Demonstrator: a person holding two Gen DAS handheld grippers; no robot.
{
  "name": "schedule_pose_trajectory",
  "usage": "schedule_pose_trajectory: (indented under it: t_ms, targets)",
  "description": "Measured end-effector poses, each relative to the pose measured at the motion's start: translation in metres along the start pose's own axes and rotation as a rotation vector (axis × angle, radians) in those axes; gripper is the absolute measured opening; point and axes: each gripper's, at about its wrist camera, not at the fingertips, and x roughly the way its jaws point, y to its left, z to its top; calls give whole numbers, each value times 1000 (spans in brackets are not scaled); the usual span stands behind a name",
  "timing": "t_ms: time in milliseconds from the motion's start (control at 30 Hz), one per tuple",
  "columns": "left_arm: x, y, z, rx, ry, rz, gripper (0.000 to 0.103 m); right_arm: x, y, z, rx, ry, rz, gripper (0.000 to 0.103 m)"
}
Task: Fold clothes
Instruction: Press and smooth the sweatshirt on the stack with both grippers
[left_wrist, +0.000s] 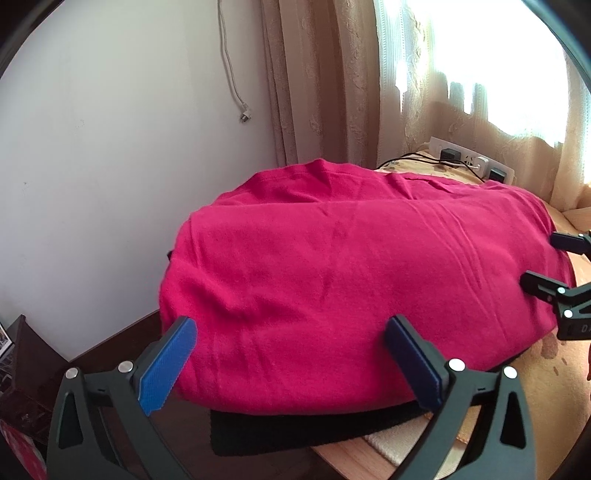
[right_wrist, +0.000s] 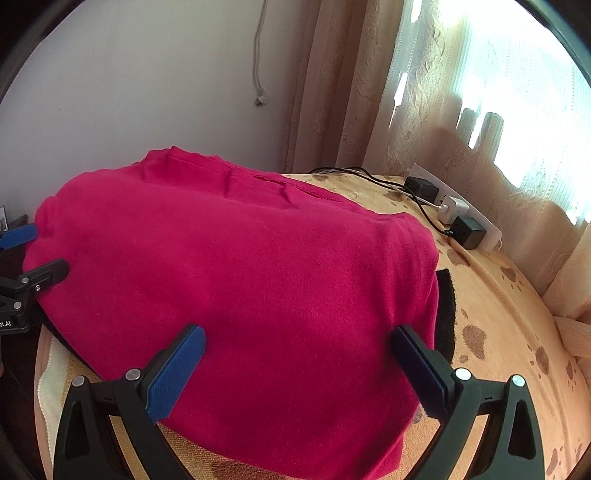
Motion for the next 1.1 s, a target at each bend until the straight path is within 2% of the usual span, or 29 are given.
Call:
schedule_pose_trajectory:
  t_ms: [133, 233, 400, 467, 533, 633, 667, 700, 800, 833, 1000, 1100]
  targets:
    - [-7, 21, 19, -58, -42, -20, 103, -19, -12, 11, 67, -70, 14, 103]
    - [-3, 31, 42, -113, -47, -66, 103, -27, -22, 25, 109, -106, 3, 103]
    - [9, 17, 82, -98, -73, -93, 103, -6, -33, 51, 148, -70, -1, 103]
    - [24, 8, 94, -84, -52, -94, 103, 6, -38, 61, 184, -48, 14, 103]
    - [45, 1, 99, -71, 2, -103, 103, 21, -41, 66, 215, -14, 54, 103]
    - [78, -8, 91, -28, 116, -111, 103, 50, -36, 61, 166, 91, 32, 103]
    - [86, -13, 85, -5, 143, -104, 103, 54, -32, 58, 131, 97, 25, 103]
    - [91, -16, 80, 18, 152, -96, 103, 57, -29, 55, 95, 101, 17, 103]
    - [89, -21, 78, 49, 130, -83, 103, 54, -31, 55, 96, 99, 31, 103]
    - [88, -20, 80, 41, 131, -93, 103, 53, -33, 58, 109, 105, 38, 103]
    - [90, -12, 102, -39, 130, -145, 103, 38, -48, 86, 217, 3, 52, 103]
    - [98, -18, 115, -46, 128, -144, 103, 58, -50, 105, 248, 33, 47, 103]
